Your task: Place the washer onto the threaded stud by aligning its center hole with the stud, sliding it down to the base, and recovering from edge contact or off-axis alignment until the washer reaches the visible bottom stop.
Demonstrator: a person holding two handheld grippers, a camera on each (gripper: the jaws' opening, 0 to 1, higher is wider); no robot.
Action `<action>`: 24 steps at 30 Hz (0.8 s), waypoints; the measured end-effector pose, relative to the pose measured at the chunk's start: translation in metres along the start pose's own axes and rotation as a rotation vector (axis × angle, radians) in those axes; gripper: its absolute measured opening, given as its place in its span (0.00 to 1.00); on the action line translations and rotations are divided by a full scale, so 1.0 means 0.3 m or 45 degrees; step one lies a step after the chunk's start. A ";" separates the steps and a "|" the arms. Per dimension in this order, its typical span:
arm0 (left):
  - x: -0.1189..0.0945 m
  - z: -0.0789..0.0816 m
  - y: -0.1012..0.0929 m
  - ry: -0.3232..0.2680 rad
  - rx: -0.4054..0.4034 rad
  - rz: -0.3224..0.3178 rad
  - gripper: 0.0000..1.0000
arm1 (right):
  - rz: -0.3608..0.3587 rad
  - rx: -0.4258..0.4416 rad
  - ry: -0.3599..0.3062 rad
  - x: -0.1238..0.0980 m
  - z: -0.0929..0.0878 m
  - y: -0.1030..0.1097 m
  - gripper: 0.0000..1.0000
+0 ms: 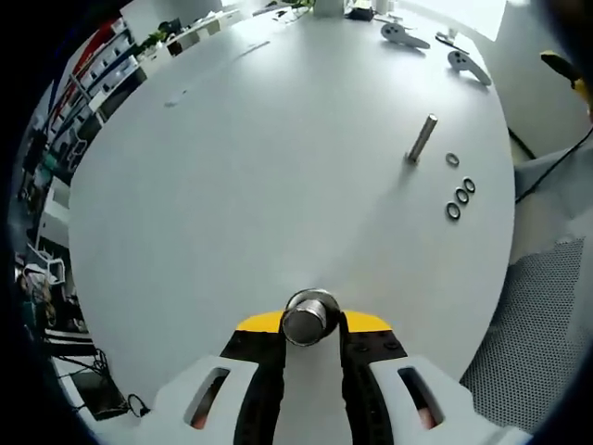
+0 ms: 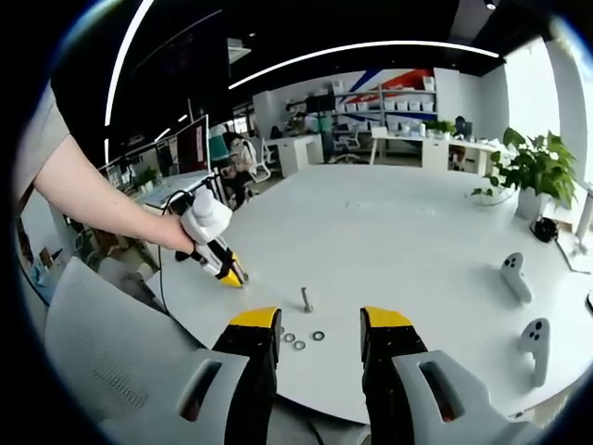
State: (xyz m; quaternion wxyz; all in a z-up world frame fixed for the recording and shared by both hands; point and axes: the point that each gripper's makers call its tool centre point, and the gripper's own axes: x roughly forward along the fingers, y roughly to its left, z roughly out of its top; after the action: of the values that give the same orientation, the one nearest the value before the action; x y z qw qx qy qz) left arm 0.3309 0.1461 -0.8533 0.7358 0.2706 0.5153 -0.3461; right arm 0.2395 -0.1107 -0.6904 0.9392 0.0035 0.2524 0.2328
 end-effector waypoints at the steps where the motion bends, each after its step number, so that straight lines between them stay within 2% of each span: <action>1: -0.002 -0.002 -0.001 0.002 -0.005 0.000 0.20 | 0.004 -0.001 0.004 0.001 -0.002 0.001 0.36; 4: -0.010 0.004 0.005 -0.032 0.013 0.028 0.22 | 0.009 -0.007 0.004 0.002 -0.001 0.005 0.36; 7: -0.027 0.014 0.018 -0.079 -0.005 0.082 0.32 | 0.015 -0.008 0.006 0.002 -0.002 0.008 0.36; 10: -0.049 0.015 0.018 -0.113 -0.055 0.096 0.30 | 0.027 -0.011 0.007 0.004 -0.003 0.014 0.36; 13: -0.078 0.033 0.018 -0.193 -0.212 0.102 0.30 | 0.045 -0.008 0.024 0.007 -0.013 0.022 0.36; 14: -0.090 0.043 0.020 -0.220 -0.233 0.109 0.30 | 0.052 -0.013 0.027 0.008 -0.013 0.026 0.36; 18: -0.146 0.054 0.014 -0.275 -0.235 0.134 0.30 | 0.076 -0.027 0.027 0.011 -0.010 0.041 0.36; 24: -0.245 0.064 0.000 -0.426 -0.292 0.191 0.30 | 0.093 -0.030 0.025 0.012 -0.009 0.049 0.36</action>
State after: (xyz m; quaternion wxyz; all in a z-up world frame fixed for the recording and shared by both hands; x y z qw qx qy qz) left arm 0.3252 0.1486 -0.7775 0.8608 0.1614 0.4004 -0.2695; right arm 0.2345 -0.0965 -0.6927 0.9275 -0.0005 0.2586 0.2699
